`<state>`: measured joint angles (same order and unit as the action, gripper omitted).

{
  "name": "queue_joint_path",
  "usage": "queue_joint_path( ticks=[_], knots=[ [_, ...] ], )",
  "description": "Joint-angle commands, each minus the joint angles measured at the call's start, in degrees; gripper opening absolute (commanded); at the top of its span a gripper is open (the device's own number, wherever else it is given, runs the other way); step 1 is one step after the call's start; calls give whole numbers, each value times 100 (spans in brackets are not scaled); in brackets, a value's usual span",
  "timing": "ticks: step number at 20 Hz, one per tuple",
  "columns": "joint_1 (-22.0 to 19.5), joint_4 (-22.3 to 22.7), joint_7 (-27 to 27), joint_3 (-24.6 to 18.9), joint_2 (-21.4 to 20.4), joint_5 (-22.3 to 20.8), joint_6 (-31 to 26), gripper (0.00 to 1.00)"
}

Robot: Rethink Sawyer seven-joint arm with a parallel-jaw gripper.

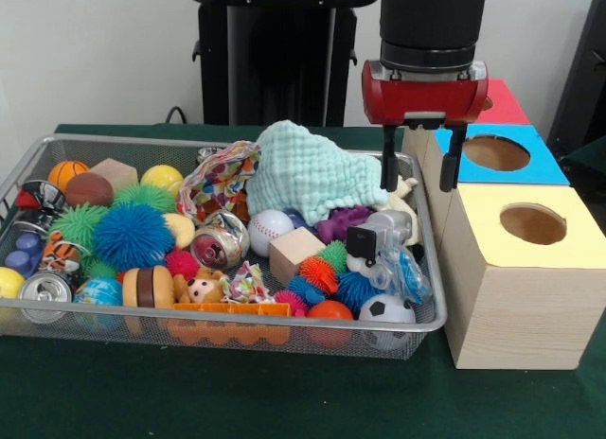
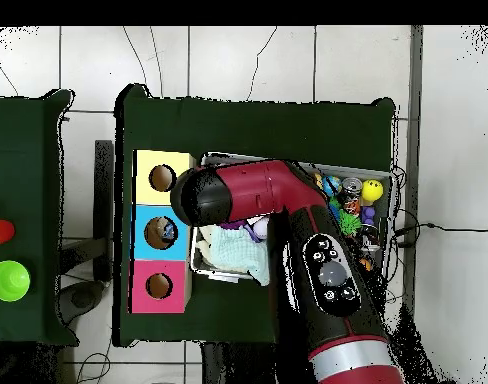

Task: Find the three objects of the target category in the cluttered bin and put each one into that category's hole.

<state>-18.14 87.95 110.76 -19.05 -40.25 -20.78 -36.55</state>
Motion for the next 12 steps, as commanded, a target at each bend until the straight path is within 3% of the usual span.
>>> queue_joint_path(
  ticks=[1,12],
  knots=[
    [166,356,760,487,516,-307,400,100],
    [342,16,621,731,1000,-249,732,100]
  ],
)
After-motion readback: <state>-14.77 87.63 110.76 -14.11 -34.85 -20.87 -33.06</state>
